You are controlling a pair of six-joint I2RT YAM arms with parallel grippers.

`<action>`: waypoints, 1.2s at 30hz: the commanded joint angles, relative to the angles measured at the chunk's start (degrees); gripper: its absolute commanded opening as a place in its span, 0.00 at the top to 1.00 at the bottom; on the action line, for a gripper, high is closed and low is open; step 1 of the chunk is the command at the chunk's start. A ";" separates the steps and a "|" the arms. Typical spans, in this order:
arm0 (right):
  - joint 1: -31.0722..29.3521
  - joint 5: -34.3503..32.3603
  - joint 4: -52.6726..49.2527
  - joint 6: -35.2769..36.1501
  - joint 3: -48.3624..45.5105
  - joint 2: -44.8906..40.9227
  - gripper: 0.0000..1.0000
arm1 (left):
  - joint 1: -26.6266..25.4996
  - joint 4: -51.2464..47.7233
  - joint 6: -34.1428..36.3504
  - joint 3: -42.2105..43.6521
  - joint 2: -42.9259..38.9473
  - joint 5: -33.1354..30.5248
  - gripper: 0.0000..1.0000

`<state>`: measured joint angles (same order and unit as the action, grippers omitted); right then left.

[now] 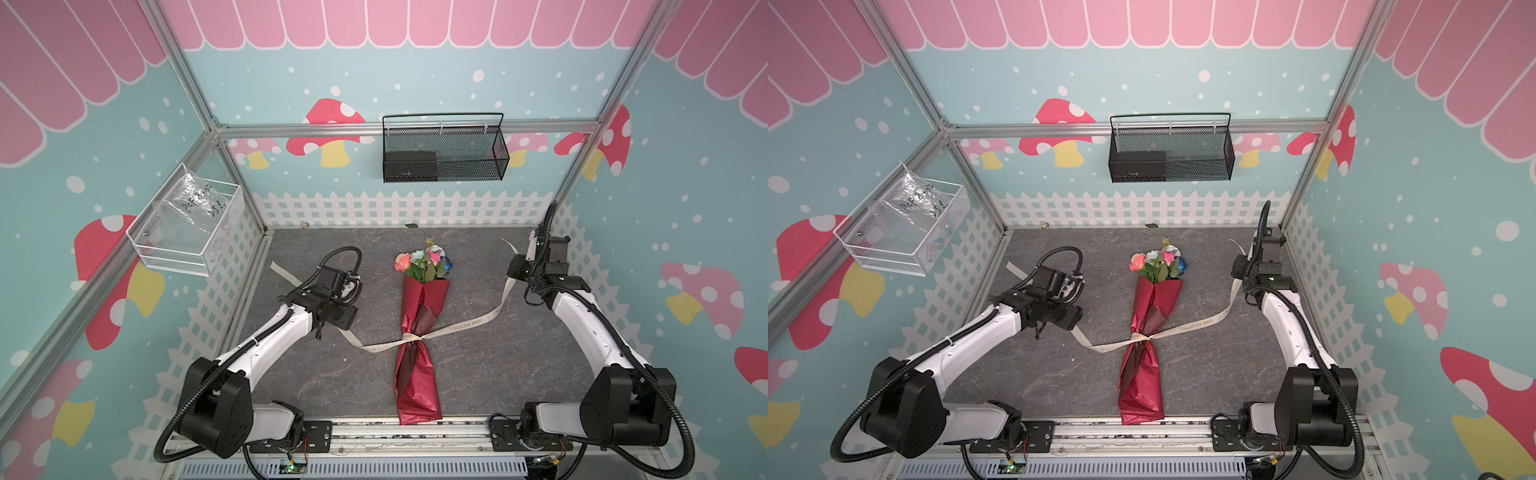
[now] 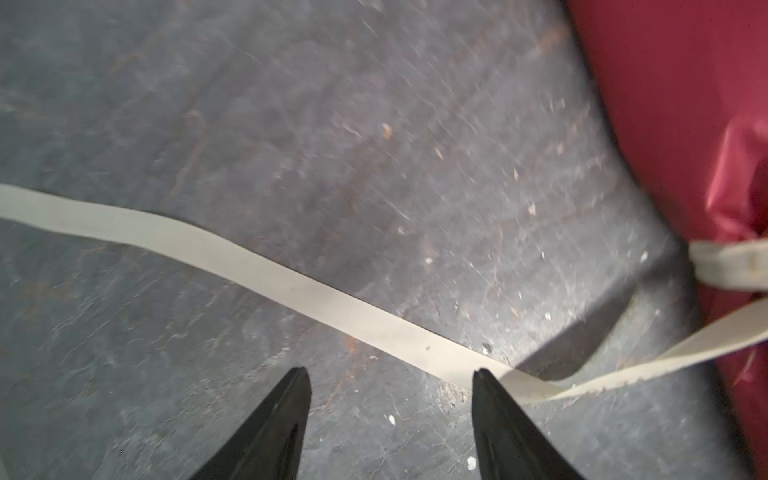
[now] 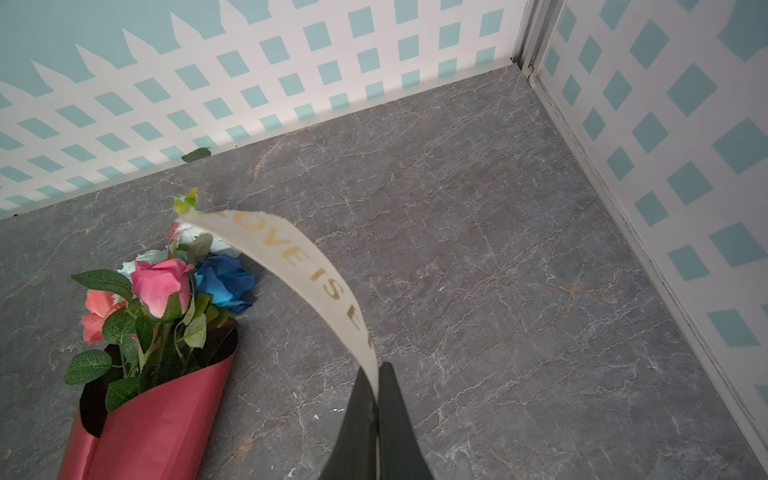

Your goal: Tie the bouquet of fake flowers

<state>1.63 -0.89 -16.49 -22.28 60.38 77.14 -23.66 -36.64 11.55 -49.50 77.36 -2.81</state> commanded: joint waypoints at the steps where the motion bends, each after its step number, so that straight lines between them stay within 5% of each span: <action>1: 0.13 1.94 1.35 0.27 -1.55 -1.30 1.00 | -3.24 5.56 8.66 4.91 -2.49 -4.67 0.35; 9: 0.15 3.21 3.57 -1.00 -5.55 -0.60 1.00 | -10.41 20.00 17.78 18.61 -13.91 -4.30 0.38; 17: 0.22 3.05 3.75 -1.27 -6.41 -0.98 0.98 | -11.97 19.18 18.52 18.28 -7.05 -4.01 0.39; 26: 0.22 1.98 2.96 -1.01 -6.67 -0.78 0.94 | -11.94 15.22 22.89 20.04 -10.91 -0.29 0.40; 36: 0.22 1.61 2.96 -1.03 -6.49 -0.40 0.92 | -11.98 14.67 24.79 18.71 -5.36 2.03 0.40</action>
<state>1.65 1.34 -13.47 -23.42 54.50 77.08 -35.40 -21.12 33.21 -30.26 70.91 -2.90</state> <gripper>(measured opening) 0.083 0.598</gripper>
